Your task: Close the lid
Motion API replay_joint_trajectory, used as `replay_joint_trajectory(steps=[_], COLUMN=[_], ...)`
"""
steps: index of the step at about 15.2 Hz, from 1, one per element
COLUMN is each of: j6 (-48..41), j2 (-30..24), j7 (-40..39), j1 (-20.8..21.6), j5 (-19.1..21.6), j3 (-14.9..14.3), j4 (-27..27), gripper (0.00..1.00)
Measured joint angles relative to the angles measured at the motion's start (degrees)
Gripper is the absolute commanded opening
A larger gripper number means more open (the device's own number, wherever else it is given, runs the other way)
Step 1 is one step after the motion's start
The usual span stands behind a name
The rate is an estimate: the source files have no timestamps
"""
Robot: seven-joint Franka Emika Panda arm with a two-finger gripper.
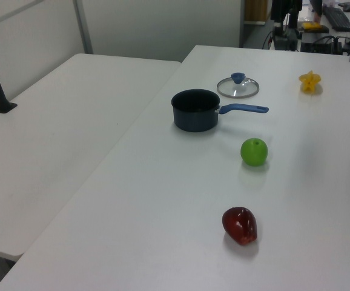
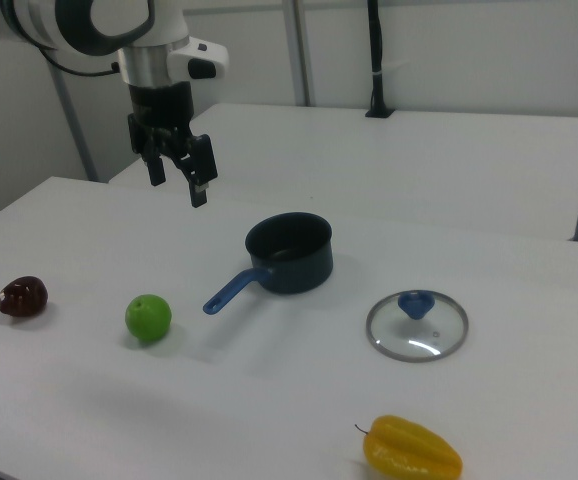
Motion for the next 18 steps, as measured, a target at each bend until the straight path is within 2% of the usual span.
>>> replay_joint_trajectory(steps=[18], j6=[-1.26], j2=[-0.75], j7=[-0.71], j1=[-0.07], j5=[0.01], j3=[-0.36], j4=[0.0], gripper=[1.0])
